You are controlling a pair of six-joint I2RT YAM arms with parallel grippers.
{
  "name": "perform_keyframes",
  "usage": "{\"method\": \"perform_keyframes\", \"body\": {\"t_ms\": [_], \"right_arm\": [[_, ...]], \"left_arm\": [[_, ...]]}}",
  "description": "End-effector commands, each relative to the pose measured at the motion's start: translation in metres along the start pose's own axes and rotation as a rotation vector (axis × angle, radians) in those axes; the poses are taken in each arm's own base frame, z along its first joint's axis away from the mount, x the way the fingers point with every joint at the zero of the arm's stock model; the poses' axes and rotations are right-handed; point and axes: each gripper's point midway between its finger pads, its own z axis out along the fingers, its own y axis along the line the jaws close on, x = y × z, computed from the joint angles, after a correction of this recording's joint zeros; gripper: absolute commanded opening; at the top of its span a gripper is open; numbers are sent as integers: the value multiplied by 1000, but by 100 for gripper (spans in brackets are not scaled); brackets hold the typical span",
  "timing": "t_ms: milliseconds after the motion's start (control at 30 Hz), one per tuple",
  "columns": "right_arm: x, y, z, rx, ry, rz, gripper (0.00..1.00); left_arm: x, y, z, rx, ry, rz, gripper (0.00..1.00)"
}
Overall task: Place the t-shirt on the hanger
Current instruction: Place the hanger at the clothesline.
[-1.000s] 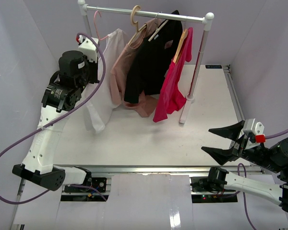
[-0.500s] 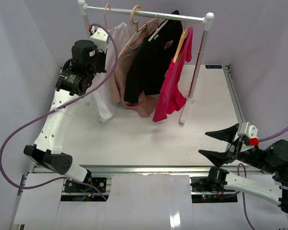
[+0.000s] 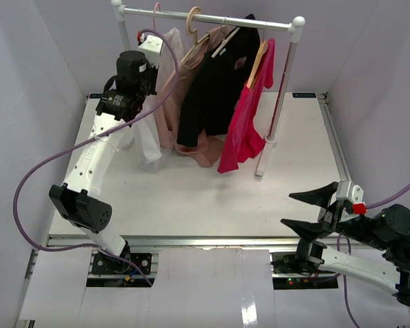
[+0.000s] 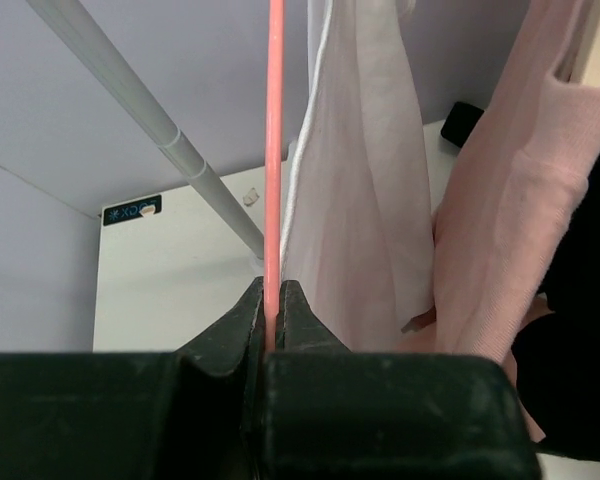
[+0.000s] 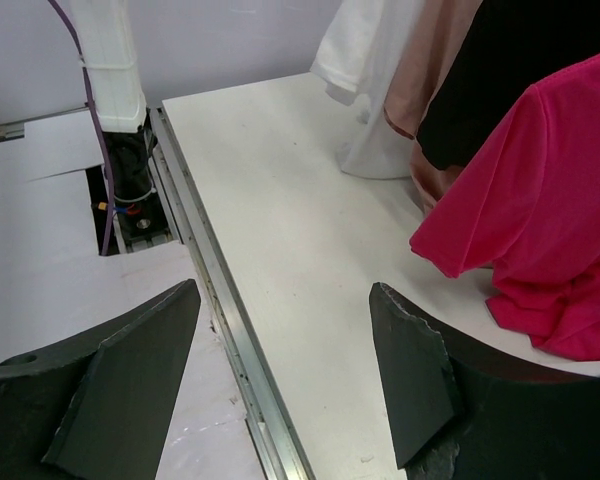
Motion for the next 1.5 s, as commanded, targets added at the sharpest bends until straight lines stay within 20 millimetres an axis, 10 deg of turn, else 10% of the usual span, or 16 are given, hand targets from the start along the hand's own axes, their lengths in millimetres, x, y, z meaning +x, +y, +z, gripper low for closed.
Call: {"method": "perform_keyframes", "body": {"t_ms": [0,767,1000,1233,1467], "right_arm": [[-13,0,-3,-5,-61,-15,75],[-8,3,-1,-21,-41,-12,75],[-9,3,-3,-18,-47,-8,76],[-6,-8,4,47,-15,13,89],[-17,-31,5,193,-53,89,90]], "left_arm": [[-52,37,-15,-74,-179,-72,0],[1,5,42,128,-78,-68,0],[14,31,41,-19,-47,-98,40],[-18,51,8,-77,-126,-162,98],[-48,49,-66,11,-189,-280,98]]}}
